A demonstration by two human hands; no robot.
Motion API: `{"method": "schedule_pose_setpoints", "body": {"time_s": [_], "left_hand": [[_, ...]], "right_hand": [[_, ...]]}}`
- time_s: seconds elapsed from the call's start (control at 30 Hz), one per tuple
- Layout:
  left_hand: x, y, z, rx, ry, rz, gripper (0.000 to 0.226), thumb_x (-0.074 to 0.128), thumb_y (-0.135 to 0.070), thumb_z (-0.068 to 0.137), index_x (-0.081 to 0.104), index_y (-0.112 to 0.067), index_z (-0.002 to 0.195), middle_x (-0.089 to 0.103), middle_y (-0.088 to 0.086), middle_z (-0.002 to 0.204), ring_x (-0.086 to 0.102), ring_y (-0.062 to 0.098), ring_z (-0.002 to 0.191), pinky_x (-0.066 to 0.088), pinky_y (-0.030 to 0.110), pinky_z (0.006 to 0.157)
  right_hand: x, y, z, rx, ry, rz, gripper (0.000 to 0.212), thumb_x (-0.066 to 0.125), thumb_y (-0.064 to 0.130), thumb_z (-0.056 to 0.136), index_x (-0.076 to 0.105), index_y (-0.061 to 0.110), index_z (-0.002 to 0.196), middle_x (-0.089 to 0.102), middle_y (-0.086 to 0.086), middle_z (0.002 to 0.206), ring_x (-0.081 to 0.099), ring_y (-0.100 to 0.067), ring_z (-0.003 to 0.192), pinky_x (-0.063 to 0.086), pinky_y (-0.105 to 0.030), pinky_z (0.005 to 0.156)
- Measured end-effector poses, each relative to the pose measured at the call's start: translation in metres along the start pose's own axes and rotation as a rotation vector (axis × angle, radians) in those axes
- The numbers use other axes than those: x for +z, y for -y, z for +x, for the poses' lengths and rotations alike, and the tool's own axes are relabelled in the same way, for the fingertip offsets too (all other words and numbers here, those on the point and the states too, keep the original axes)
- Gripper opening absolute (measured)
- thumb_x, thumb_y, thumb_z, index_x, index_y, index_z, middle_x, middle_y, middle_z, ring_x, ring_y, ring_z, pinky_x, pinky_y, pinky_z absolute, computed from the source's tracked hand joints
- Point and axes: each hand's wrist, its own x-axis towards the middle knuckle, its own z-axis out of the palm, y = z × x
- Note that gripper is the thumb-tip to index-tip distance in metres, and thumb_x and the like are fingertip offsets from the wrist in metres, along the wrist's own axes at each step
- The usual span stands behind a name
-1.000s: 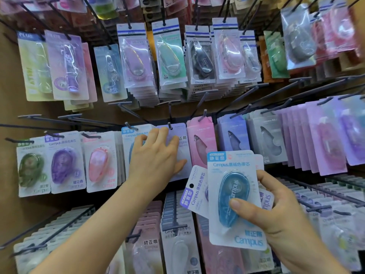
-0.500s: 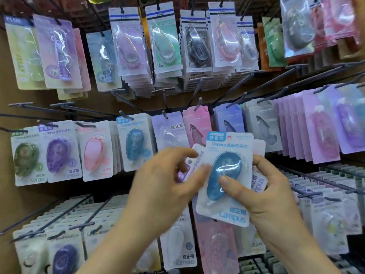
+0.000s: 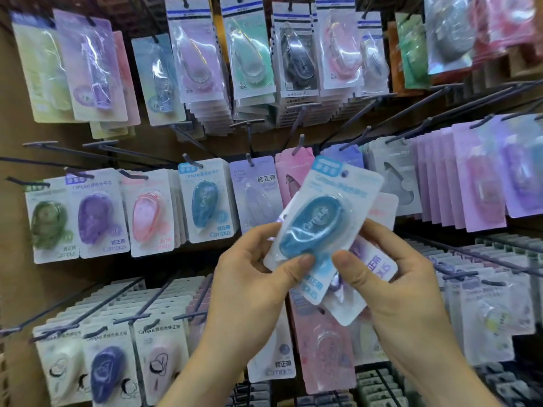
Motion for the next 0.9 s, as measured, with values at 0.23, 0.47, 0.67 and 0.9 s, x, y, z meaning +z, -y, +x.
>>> {"method": "schedule_pose_setpoints", "body": {"time_s": [0.23,0.47,0.67,0.9], "left_hand": [[-0.020,0.000,0.003,-0.101,-0.306,-0.088,0.040,0.075,-0.026,0.069,0.058,-0.020,0.104,0.076,0.006,0.081,0.074,0.027,0.076,0.060,0.040,0.069],[-0.040,0.004,-0.002,-0.116,-0.262,0.073,0.039,0.077,-0.007,0.079,0.057,-0.027,0.106,0.077,0.002,0.082,0.074,0.020,0.071,0.058,0.028,0.059],[-0.043,0.006,-0.008,-0.160,-0.132,0.029,0.040,0.076,0.007,0.075,0.063,-0.021,0.101,0.076,0.008,0.088,0.074,0.027,0.076,0.059,0.035,0.061],[-0.036,0.010,-0.019,-0.285,0.201,-0.189,0.066,0.080,-0.001,0.061,0.051,-0.014,0.119,0.072,0.010,0.107,0.071,0.025,0.097,0.059,0.032,0.074]], "right_hand": [[-0.001,-0.009,-0.008,-0.057,-0.165,0.017,0.036,0.086,0.029,0.064,0.074,0.034,0.098,0.075,0.003,0.098,0.073,-0.021,0.084,0.060,-0.041,0.060],[0.001,-0.011,-0.010,-0.053,-0.272,0.161,0.055,0.079,0.017,0.055,0.066,0.033,0.106,0.071,-0.001,0.113,0.073,-0.023,0.087,0.060,-0.044,0.060],[0.010,-0.008,-0.010,-0.060,-0.236,0.209,0.083,0.078,0.015,0.057,0.049,0.039,0.131,0.070,0.001,0.120,0.069,-0.026,0.106,0.053,-0.065,0.078],[0.017,-0.015,-0.013,-0.006,-0.127,0.109,0.067,0.075,0.010,0.063,0.059,0.034,0.124,0.073,0.000,0.112,0.072,-0.019,0.098,0.060,-0.032,0.071]]}}
